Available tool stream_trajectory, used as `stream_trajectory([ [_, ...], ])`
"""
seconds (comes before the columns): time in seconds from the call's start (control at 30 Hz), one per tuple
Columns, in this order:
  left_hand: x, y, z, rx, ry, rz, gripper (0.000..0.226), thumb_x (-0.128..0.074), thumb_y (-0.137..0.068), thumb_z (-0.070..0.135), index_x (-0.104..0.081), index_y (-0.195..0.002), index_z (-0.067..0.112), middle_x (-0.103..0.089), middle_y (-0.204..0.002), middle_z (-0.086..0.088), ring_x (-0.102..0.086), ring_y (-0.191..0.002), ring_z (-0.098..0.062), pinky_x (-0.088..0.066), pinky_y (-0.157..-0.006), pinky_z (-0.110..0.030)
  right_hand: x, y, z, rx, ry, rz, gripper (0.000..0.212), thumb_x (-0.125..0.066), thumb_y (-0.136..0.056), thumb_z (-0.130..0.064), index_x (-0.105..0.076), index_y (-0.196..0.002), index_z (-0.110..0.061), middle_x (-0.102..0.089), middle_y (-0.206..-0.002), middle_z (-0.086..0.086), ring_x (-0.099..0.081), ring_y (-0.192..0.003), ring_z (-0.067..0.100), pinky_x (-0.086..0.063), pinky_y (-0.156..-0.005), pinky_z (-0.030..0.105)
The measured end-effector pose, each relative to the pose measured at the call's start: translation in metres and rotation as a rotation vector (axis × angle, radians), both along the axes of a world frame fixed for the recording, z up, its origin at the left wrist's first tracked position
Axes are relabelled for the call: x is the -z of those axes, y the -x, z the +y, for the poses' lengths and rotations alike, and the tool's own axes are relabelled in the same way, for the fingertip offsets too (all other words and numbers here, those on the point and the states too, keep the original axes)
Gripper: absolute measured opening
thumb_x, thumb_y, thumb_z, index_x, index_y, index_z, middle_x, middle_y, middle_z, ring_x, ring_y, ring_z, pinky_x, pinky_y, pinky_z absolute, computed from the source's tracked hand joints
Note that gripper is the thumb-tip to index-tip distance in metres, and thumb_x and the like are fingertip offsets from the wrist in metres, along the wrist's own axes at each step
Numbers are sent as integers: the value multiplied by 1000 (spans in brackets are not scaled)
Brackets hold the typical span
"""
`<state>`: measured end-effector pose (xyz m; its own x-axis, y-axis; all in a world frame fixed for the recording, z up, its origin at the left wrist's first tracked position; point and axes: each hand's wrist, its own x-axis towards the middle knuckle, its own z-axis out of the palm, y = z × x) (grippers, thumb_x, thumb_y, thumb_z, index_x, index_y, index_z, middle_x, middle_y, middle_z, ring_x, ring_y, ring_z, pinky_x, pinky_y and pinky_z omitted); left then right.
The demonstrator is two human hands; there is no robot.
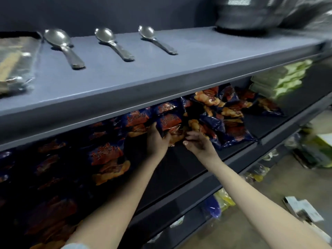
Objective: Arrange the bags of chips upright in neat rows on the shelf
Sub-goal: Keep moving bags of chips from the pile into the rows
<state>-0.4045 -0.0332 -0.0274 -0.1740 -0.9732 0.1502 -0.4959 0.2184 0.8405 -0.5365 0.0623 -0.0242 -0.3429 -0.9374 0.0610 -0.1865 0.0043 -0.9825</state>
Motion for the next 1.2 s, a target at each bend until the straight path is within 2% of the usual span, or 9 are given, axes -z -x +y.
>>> stream_trajectory([
  [0.1, 8, 19, -21, -95, -321, 187, 82, -64, -86, 40, -21, -147, 7, -34, -147, -16, -37, -133, -33, -34, -107, -41, 0, 8, 13, -54, -35, 9, 30, -65, -87, -21, -54, -114, -23, -60, -108, -3, -62, -91, 1, -49, -79, 15],
  [0.17, 18, 29, -23, -166, -412, 262, 79, -65, -83, 44, -32, -142, 4, -41, -142, -15, -43, -127, -34, -39, -103, -44, 1, 10, 18, -85, -38, 5, 27, -64, -87, -17, -55, -112, -22, -60, -108, 0, -62, -84, -3, -49, -76, 14],
  [0.27, 23, 38, -22, -270, -466, 325, 71, -67, -82, 43, -43, -133, -1, -49, -134, -19, -49, -121, -35, -43, -97, -41, 7, 12, 19, -95, -52, -29, 24, -65, -87, -13, -56, -106, -24, -61, -103, 0, -64, -83, 2, -52, -82, 20],
  [0.53, 24, 41, -16, -342, -510, 438, 73, -71, -80, 40, -41, -135, 3, -46, -137, -19, -47, -124, -34, -43, -99, -43, 16, 13, 9, -100, -60, -142, 24, -62, -88, -9, -56, -108, -21, -62, -100, -1, -66, -86, 8, -54, -81, 24],
  [0.77, 17, 17, 10, -248, -277, 461, 59, -73, -79, 30, -50, -129, 8, -58, -119, -7, -56, -110, -23, -47, -91, -35, 18, 7, -1, -125, -70, -170, 23, -57, -91, -13, -54, -114, -18, -64, -100, -1, -66, -93, 12, -55, -83, 27],
  [0.93, 1, -17, 16, -132, -116, 504, 51, -73, -78, 30, -55, -123, 15, -64, -116, -2, -61, -104, -14, -48, -93, -34, -4, -1, -14, -74, 46, -500, 16, -53, -93, -10, -55, -108, -15, -62, -95, 5, -63, -91, 20, -57, -80, 26],
  [1.0, -6, -28, 22, -94, -105, 542, 51, -74, -78, 27, -53, -123, 17, -64, -114, 3, -61, -103, -11, -48, -93, -34, -19, 0, -20, -3, 131, -450, 14, -54, -93, -11, -56, -106, -16, -63, -94, 2, -63, -92, 17, -55, -82, 26],
  [1.1, -13, -44, 32, 5, -138, 580, 45, -76, -77, 22, -53, -115, 30, -63, -106, 14, -60, -100, -5, -47, -94, -33, -33, 8, -29, 14, 148, -187, 32, -64, -87, -28, -55, -117, -21, -64, -102, -9, -60, -104, 13, -47, -96, 33],
  [1.2, -7, -61, 42, 171, -211, 626, 46, -77, -68, 36, -59, -111, 36, -65, -115, 9, -60, -110, -13, -47, -95, -35, -35, 5, -30, -237, -22, -165, 69, -73, -75, -44, -45, -133, -20, -57, -129, -3, -53, -120, 12, -40, -106, 35],
])
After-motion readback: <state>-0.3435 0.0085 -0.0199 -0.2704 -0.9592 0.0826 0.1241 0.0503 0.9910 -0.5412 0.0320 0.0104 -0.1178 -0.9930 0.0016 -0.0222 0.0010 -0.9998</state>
